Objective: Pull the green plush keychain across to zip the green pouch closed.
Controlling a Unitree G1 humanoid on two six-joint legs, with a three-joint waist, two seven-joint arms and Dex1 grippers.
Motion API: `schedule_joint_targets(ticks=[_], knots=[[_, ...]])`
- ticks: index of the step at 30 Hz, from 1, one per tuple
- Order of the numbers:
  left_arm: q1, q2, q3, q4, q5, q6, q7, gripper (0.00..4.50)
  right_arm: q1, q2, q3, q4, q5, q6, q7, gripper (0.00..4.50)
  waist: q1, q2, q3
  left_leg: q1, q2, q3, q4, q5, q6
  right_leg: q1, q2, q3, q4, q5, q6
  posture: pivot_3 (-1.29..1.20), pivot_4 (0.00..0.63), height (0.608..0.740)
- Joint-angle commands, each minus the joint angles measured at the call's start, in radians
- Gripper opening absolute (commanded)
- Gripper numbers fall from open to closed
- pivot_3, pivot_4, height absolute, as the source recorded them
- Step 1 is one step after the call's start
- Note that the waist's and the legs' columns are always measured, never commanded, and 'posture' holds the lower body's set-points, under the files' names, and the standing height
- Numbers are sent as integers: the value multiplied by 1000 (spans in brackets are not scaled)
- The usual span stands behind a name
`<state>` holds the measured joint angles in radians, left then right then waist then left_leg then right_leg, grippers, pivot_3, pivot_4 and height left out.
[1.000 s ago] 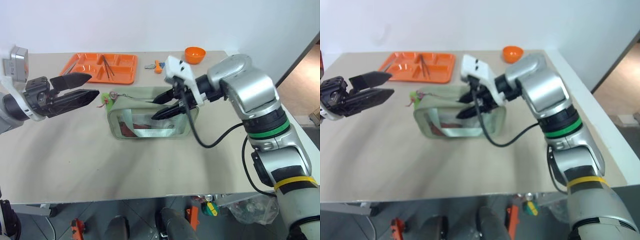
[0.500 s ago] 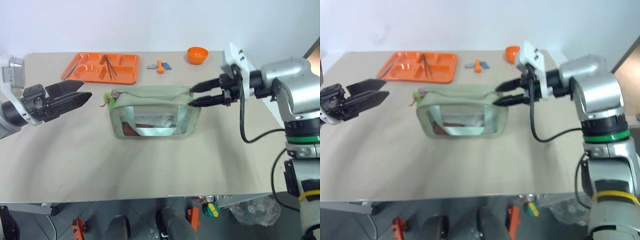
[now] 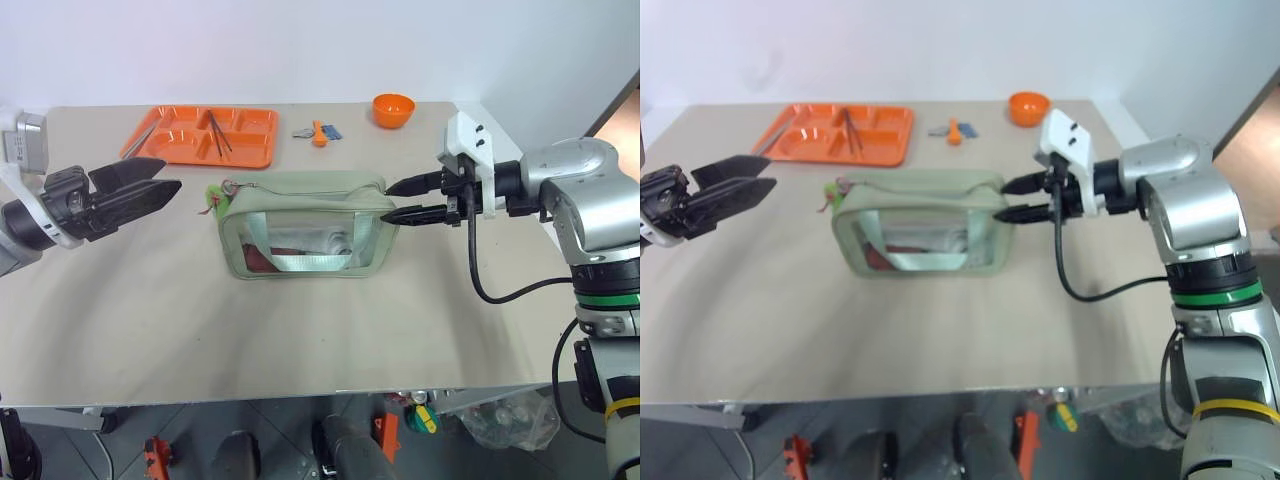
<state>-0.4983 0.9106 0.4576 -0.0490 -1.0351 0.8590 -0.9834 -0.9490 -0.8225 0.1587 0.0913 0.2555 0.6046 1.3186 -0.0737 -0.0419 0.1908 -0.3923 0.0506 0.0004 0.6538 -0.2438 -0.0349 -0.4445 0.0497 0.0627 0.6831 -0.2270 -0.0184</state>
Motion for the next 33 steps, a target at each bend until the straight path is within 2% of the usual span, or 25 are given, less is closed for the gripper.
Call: schedule_joint_targets(ticks=[1, 7, 8, 9, 13, 14, 23, 27, 33], knots=[[0, 8, 35, -10, -7, -6, 5, 4500, 11, -15, -6, -17, -17, -35, -11, 2317, 0, 0, 0, 0, 0, 0, 0, 0, 0, 0, 0, 0, 0, 0, 0, 0, 150, 740], [6, 10, 41, -22, -14, -1, 17, 4500, 21, 4, -3, 4, -28, -55, -29, 2317, 0, 0, 0, 0, 0, 0, 0, 0, 0, 0, -1, 0, 0, 0, 0, 0, 150, 740], [7, 10, 41, -22, -13, -1, 17, 4500, 17, 11, -6, 11, -28, -57, -36, 1780, 0, 0, 0, 0, 0, 0, 0, 0, 0, 0, -1, 0, 0, 0, 0, 0, 150, 740], [7, 11, 42, -21, -12, -1, 18, 4500, 13, 17, -10, 16, -26, -60, -41, 1577, -1, 0, 0, 0, 0, 0, 0, 0, 0, 0, 0, 0, 0, 0, 0, 0, 150, 740], [13, 13, 41, -3, 9, -9, 24, 4500, 10, 20, -16, 22, -21, -69, -41, 141, 0, 0, 0, 0, 0, 0, 0, 0, 0, 0, 0, 0, 0, 0, 0, 0, 150, 740], [15, 11, 44, 6, 10, -8, 28, 4500, 13, 19, -17, 19, -20, -72, -39, 61, 0, 0, 0, 0, 0, 0, 0, 0, 0, 0, 0, 0, 0, 0, 0, 0, 150, 740], [48, -31, -3, 146, 121, -14, 119, 4500, 36, 14, -11, -4, -19, -81, -32, 61, 0, 0, 0, 0, 0, 0, 0, 0, 0, 0, -1, 0, 0, 0, 0, 0, 150, 740], [37, -85, 20, 124, 72, 23, 148, 4500, 53, 3, 0, -23, -19, -75, -16, 61, 1, 0, 0, 0, 0, -1, 1, 0, 0, 0, -2, 0, 0, 0, 0, 0, 150, 740], [34, -152, -25, 132, 105, 20, 194, 4500, 62, 6, -8, -38, -13, -69, -26, 61, 1, 0, 0, 0, 0, -1, 1, 0, 0, 1, -2, 1, 0, 1, 0, 0, 150, 740]])
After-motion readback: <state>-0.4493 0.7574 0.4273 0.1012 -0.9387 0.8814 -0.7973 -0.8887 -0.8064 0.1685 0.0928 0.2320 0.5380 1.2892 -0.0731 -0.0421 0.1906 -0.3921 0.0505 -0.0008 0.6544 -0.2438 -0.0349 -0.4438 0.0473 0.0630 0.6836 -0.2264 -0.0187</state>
